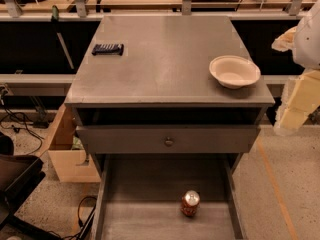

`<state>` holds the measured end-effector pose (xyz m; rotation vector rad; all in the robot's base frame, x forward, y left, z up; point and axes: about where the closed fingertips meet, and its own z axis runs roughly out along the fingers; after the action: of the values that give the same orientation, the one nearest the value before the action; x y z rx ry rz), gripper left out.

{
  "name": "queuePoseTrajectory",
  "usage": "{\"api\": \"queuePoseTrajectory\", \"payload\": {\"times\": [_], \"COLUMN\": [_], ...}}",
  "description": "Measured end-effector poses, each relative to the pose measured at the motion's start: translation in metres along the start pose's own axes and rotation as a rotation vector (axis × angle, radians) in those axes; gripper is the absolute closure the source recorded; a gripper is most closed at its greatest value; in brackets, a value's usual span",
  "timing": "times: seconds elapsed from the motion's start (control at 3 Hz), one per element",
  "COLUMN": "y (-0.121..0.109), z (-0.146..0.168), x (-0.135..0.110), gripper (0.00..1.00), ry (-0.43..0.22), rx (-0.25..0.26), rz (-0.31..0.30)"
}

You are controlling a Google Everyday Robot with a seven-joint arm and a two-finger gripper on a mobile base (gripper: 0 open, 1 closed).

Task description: Pick coke can from middle drawer and place on counter

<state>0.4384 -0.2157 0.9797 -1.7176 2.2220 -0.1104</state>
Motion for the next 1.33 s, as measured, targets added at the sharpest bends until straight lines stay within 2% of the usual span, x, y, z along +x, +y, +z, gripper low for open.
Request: {"api": "queuePoseTrajectory", "payload": {"times": [0.67, 1.0, 1.33], "y": [-0.003, -0.003, 0.024], "z": [-0.004, 0.036, 0.109], "x": [0.002, 0.023, 0.029], "gripper": [0.00, 0.00, 0.00], "ry": [-0.025, -0.130, -0.390], "rx": [0.006, -0.036, -0.060], "rz": [0.010, 0.030, 0.041]}}
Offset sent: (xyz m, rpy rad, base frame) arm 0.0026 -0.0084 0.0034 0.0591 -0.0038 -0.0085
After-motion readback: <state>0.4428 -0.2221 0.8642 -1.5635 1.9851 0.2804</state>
